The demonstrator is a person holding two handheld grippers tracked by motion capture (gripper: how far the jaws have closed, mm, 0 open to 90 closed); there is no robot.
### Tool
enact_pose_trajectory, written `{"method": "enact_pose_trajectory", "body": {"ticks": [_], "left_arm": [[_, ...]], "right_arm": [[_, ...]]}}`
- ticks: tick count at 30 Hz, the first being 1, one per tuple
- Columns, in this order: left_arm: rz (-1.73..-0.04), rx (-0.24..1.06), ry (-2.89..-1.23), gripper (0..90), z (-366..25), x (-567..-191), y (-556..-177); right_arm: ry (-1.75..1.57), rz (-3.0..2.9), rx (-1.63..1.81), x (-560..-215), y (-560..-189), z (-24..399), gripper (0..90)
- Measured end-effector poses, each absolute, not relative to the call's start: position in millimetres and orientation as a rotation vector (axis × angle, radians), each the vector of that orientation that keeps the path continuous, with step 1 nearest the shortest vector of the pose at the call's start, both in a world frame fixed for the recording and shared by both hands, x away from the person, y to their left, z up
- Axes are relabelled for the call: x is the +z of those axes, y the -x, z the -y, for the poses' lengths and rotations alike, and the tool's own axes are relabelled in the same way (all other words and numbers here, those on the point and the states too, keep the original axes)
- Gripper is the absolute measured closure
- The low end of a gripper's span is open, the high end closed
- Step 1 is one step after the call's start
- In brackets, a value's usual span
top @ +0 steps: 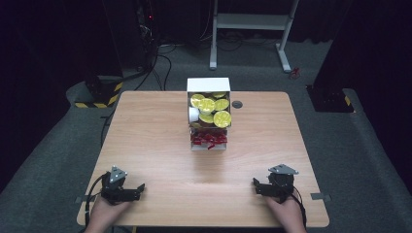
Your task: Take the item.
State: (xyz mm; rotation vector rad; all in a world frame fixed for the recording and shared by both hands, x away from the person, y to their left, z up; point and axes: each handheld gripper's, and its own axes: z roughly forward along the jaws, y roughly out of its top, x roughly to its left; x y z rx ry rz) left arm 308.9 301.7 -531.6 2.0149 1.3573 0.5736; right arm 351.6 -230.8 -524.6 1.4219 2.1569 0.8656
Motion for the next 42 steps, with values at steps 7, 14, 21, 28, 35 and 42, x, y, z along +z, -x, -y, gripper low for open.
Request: {"method": "enact_pose_trajectory", "body": {"ticks": [7, 14, 21, 28, 35, 42], "left_arm": [[-1.367, 0.576, -2.014, 0.0, -301.0, -531.2, -309.6], [-1.375, 0.544, -1.992, 0.7, -304.3, -529.7, -311.8], [-1.371, 0.518, -1.954, 3.2, -308.3, -524.5, -313.9], [-1.366, 0.531, -1.904, 3.9, -307.0, -511.7, -312.4], [-1.322, 0.543, -1.841, 4.4, -303.7, -492.7, -312.9], [-1.289, 0.563, -1.806, 3.8, -297.4, -479.1, -316.5]], "right_arm": [[-1.42, -2.159, 0.867, -524.6, -351.7, 231.0, 7.5], [-1.416, -2.159, 0.866, -524.6, -351.9, 231.1, 7.5], [-1.409, -2.163, 0.87, -524.7, -353.1, 230.8, 7.5], [-1.409, -2.164, 0.869, -524.7, -353.2, 230.7, 7.5], [-1.403, -2.167, 0.871, -524.7, -353.8, 230.6, 7.5], [-1.407, -2.18, 0.862, -523.6, -354.5, 230.7, 7.6]]}}
